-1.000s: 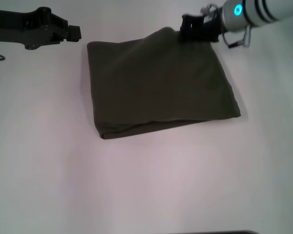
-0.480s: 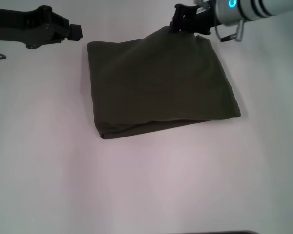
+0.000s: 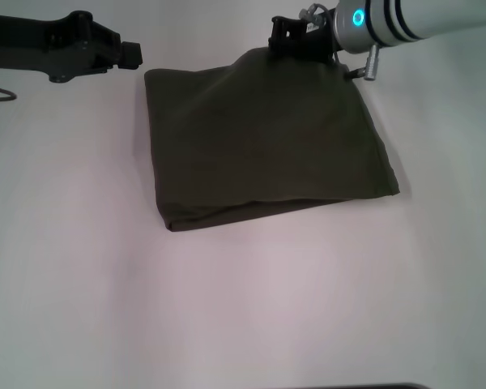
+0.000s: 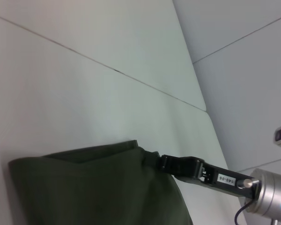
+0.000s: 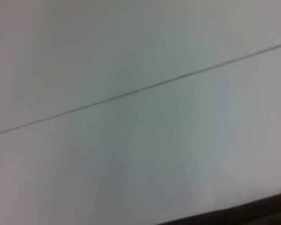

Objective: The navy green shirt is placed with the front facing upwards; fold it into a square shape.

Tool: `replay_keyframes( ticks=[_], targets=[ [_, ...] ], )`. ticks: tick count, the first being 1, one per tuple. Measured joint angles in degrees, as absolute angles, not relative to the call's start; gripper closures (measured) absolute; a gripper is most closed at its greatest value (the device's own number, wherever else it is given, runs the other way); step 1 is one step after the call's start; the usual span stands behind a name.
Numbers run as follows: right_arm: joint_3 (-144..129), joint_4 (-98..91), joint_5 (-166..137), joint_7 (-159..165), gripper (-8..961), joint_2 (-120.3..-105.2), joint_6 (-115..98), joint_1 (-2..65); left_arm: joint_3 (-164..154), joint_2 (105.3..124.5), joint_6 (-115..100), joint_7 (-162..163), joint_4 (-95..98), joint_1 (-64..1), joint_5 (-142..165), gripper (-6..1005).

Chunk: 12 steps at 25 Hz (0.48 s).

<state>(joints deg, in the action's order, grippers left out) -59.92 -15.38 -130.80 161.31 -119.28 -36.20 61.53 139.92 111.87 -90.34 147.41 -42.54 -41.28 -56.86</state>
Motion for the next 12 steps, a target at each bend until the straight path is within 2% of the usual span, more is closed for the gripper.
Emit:
replay_keyframes(
  ticks=[12],
  targets=[
    [-60.58,-14.76,-130.87,161.71,937,-118.27,-37.43,60.84,139.92,111.88,-90.51,147.21,-42.54,-41.33,-57.75,931]
  ],
)
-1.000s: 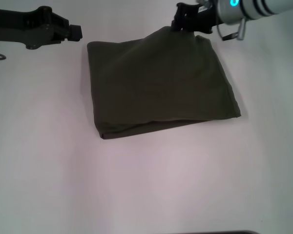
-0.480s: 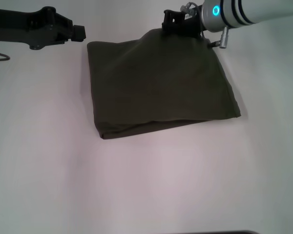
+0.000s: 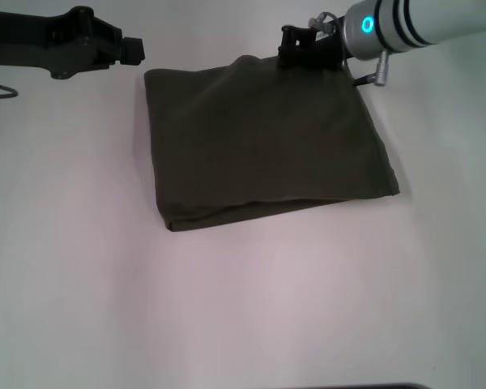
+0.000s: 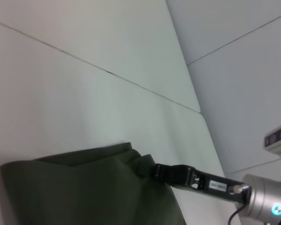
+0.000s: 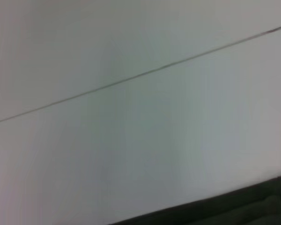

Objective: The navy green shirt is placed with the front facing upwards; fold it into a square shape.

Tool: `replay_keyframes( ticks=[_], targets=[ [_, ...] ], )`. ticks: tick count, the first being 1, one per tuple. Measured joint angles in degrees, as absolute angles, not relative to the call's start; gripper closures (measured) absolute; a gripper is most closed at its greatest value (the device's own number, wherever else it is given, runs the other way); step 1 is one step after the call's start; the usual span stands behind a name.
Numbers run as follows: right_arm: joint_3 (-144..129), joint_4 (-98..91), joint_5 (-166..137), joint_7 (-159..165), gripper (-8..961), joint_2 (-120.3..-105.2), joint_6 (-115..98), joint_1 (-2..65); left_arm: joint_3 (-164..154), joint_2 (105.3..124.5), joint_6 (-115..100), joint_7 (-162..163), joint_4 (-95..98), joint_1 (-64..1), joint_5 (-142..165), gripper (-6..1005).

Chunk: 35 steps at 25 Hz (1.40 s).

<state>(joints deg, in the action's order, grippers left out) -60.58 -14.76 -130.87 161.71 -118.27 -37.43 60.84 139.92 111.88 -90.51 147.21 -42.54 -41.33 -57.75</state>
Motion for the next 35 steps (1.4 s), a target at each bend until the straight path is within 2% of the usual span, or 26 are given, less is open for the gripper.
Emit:
replay_keyframes(
  ticks=[3,9,12,16,27,30,35],
  targets=[
    [-60.11,-19.89,-130.62,161.99,936,-117.43,-42.15,58.74,139.92,111.87,-90.52,147.35,-42.53,-41.01,-57.80,930],
    [-58.94,-26.46,-130.47,163.59,936,-114.05,-52.16,55.15,140.01,111.92,-90.68,147.63,-42.54,-40.50,-57.87,927],
    [-59.02,-25.89,-130.78,163.45,937,-113.11,-54.85,54.84,140.43,111.99,-90.69,147.66,-42.54,-40.50,-58.05,926],
    [-59.37,-24.30,-131.76,163.03,937,-113.63,-53.89,54.75,140.53,112.12,-90.59,147.65,-42.53,-41.03,-58.17,924],
    [-60.04,-19.25,-135.84,162.99,935,-118.28,-41.28,57.60,140.51,112.59,-90.60,147.53,-42.54,-41.54,-58.19,919],
    [-59.84,-20.87,-135.92,163.03,935,-118.07,-43.56,57.68,140.53,112.56,-90.76,147.54,-42.56,-41.33,-58.19,918],
    [-59.37,-26.61,-135.80,163.65,933,-116.10,-52.69,57.08,140.54,112.49,-90.79,147.55,-42.62,-41.22,-58.19,916]
  ],
)
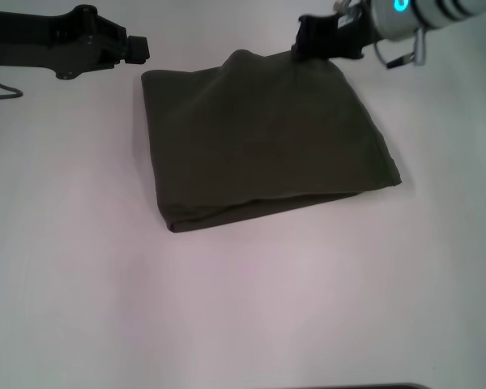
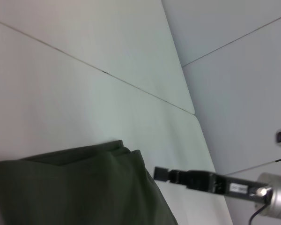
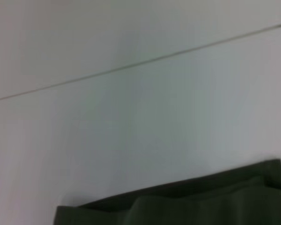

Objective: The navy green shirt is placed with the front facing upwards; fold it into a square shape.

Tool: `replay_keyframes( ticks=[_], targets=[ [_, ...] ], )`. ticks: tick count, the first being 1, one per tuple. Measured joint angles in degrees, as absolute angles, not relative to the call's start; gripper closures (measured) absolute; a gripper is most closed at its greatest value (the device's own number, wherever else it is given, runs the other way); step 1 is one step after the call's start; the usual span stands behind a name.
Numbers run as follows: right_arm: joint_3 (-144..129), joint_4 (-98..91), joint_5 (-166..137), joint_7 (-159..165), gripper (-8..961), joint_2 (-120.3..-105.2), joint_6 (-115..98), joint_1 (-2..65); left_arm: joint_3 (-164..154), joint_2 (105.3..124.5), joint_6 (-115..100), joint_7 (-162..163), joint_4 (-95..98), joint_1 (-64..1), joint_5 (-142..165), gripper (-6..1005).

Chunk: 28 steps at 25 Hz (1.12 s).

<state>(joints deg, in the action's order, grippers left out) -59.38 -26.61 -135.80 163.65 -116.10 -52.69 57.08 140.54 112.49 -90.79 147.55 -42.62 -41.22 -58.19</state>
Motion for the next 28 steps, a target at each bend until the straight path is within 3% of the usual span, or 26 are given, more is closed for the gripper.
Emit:
replay_keyframes(
  ticks=[5,11,16,23,28],
  targets=[
    [-59.31,-30.69,-135.74,164.85,932,-114.88,-54.78,55.81,140.54,112.53,-90.84,147.60,-42.63,-41.09,-58.18,914],
    [-59.50,-30.58,-135.86,164.75,930,-114.98,-54.83,56.33,141.18,112.51,-90.99,147.63,-42.63,-41.04,-58.18,911],
    [-59.93,-29.55,-136.63,164.50,929,-116.17,-53.56,57.48,141.21,112.48,-91.05,147.65,-42.63,-41.05,-58.18,909],
    [-60.03,-25.13,-136.63,164.01,927,-119.51,-46.03,61.08,141.24,112.50,-91.10,147.66,-42.62,-41.17,-58.18,906],
    [-60.05,-19.17,-134.88,162.72,925,-120.09,-43.57,65.13,141.24,112.57,-91.09,147.66,-42.89,-41.02,-58.18,904]
  ],
)
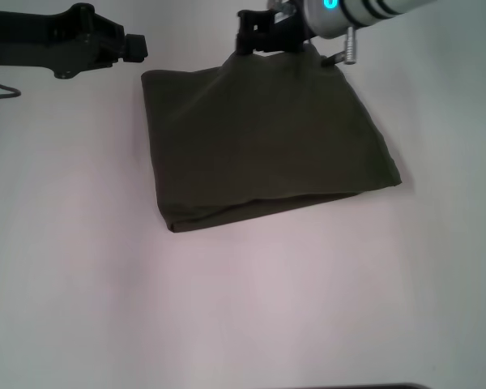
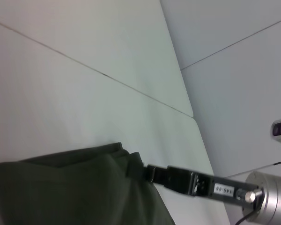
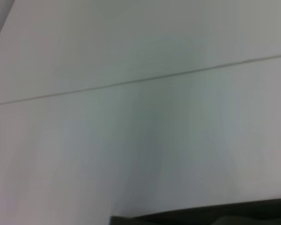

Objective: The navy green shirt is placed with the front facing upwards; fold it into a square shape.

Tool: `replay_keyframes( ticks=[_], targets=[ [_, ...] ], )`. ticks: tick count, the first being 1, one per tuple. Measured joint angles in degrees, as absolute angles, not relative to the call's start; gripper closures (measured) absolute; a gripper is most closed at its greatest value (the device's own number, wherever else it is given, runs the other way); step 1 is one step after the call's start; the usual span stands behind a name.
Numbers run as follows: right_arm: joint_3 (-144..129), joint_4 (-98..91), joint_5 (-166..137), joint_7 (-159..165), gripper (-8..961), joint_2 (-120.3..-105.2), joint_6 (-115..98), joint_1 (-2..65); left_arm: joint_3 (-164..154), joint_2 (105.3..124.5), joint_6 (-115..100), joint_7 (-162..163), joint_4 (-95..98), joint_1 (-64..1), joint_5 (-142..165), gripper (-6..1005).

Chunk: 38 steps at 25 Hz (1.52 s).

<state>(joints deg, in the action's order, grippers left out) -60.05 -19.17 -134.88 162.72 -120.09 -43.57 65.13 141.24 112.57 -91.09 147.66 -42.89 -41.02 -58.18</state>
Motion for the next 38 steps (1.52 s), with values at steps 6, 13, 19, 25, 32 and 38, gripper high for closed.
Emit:
replay_keyframes(
  ticks=[6,13,19,25,32,38],
  targets=[
    [-60.13,-15.59,-134.15,161.95,924,-120.19,-41.92,66.56,141.24,112.60,-90.95,147.65,-43.24,-41.02,-58.22,901],
    [-61.06,-12.96,-134.26,162.30,922,-119.96,-39.52,65.10,140.99,113.19,-90.71,147.13,-43.25,-41.73,-58.26,898],
    [-60.48,-25.82,-133.47,162.36,920,-119.11,-50.22,60.29,140.46,112.97,-90.74,145.01,-43.24,-41.94,-58.06,895],
    [-59.41,-35.05,-133.41,162.17,919,-116.75,-61.28,55.94,133.76,113.01,-83.32,146.68,-42.16,-42.66,-55.28,892],
    [-54.07,-36.56,-133.36,161.77,723,-113.70,-67.67,53.82,130.18,113.49,-74.79,153.69,-36.39,-48.67,-48.92,620],
    [-52.30,-37.10,-133.33,160.86,688,-112.45,-70.10,53.39,127.52,113.71,-69.24,157.23,-34.49,-50.22,-48.62,436]
  ],
)
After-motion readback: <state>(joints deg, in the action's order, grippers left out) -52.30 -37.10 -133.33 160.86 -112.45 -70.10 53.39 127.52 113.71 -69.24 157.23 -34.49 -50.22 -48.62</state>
